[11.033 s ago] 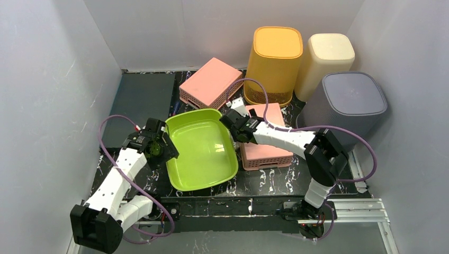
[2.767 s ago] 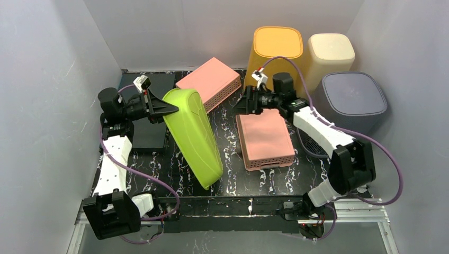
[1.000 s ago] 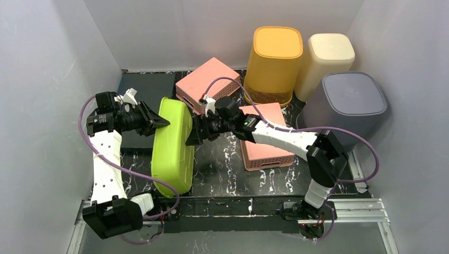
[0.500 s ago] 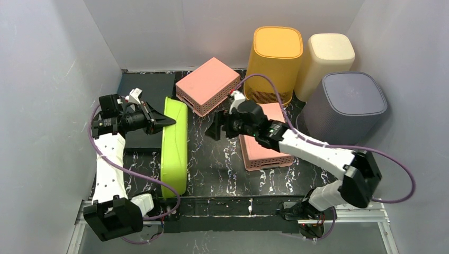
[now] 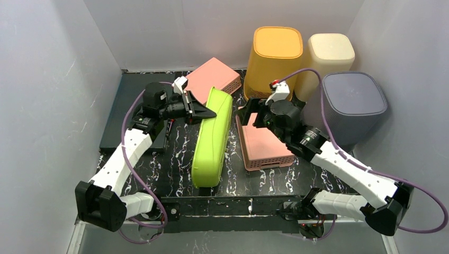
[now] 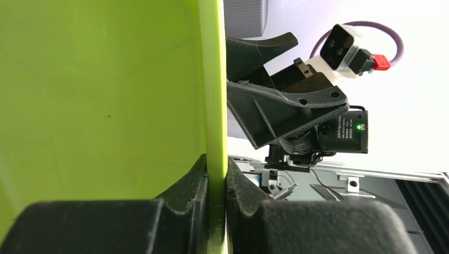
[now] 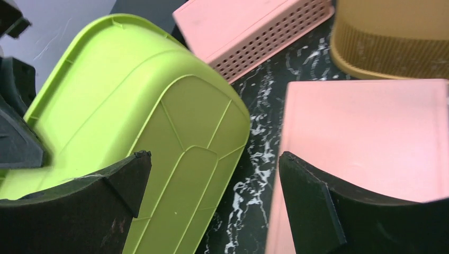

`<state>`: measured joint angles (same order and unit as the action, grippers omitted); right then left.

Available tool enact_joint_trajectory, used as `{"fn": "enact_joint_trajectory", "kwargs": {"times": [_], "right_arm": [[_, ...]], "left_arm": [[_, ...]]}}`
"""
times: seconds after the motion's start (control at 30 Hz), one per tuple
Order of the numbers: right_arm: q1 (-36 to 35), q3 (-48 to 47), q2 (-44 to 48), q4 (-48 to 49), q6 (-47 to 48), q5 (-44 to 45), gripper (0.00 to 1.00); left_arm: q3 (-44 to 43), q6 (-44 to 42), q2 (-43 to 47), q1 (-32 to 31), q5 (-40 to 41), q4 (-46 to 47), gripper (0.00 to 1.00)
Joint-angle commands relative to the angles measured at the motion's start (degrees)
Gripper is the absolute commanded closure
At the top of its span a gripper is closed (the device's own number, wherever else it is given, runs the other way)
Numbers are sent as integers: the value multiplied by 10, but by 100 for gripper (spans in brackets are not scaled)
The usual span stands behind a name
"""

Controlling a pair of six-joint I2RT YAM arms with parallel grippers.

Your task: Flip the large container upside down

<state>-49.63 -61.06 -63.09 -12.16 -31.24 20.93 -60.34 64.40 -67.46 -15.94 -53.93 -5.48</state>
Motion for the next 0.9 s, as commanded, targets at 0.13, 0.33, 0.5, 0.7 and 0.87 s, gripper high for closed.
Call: {"fn": "enact_joint_trajectory", "kwargs": {"times": [0.13, 0.33, 0.5, 0.7, 0.87], "right_arm": [[14, 7, 37, -5, 12, 31, 1], [14, 1, 9, -10, 0, -11, 1], [14, 15, 9, 7, -8, -7, 1], [14, 9, -1, 8, -4, -5, 1], [14, 9, -9, 7, -4, -16, 1]], "left_arm": [[105, 175, -53, -22, 21, 331, 100], [162, 334, -136, -22, 28, 619, 100], [128, 339, -132, -24, 39, 633, 100], [125, 334, -126, -25, 47, 626, 100], [188, 338, -149, -25, 62, 664, 100]]}}
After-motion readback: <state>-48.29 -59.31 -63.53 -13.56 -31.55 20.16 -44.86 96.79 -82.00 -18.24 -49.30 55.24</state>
